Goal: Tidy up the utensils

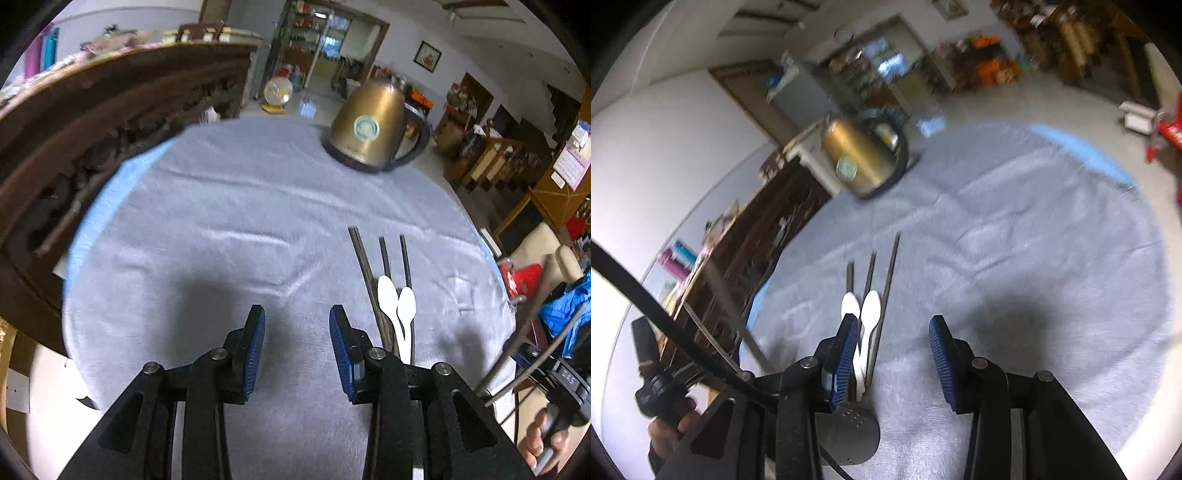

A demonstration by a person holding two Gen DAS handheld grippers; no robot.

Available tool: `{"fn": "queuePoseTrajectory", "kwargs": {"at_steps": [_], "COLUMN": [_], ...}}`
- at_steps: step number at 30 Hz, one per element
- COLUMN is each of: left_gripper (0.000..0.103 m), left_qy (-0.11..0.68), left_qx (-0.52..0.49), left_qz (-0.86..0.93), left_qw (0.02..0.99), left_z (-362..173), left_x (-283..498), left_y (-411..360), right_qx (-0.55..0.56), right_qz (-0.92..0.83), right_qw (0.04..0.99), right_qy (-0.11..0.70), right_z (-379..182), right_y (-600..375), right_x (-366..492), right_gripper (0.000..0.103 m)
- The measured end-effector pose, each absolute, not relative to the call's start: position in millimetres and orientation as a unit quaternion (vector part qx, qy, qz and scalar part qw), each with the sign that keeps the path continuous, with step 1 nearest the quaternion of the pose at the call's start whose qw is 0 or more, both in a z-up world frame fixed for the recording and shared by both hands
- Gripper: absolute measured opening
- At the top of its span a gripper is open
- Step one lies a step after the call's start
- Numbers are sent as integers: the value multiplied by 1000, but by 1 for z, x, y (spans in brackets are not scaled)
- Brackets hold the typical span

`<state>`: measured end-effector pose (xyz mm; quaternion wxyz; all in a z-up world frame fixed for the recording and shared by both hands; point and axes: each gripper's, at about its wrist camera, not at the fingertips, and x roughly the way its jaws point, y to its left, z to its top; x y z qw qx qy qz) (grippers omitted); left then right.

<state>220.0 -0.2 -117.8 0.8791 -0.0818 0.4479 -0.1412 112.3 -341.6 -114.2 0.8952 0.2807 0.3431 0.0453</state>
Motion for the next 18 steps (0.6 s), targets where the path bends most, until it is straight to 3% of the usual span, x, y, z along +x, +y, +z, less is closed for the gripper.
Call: {"fn": "queuePoseTrajectory", "kwargs": {"at_steps": [9,11,13,18], "left_gripper": [37,32,22,22], "left_qy": [460,459,459,463], "left_qx": [-57,-55,-58,-66], "left_qz": [-180,-184,-192,-199], "left_qw": [867,867,865,861], "left_z": [-137,-140,-142,-149], "left_x": [246,249,252,259], "left_y": [-32,-33,-32,-26], "right_qx": [260,244,231,215], "right_qz": [147,157,159,162], "right_qw": [861,858,857,857], "right_qy": [411,424,433,441], "right_z": [-152,-159,-165,-177], "right_y": [-316,-307,-300,-294], "right_x": [205,222,234,259], "right_gripper": [44,43,35,32]}}
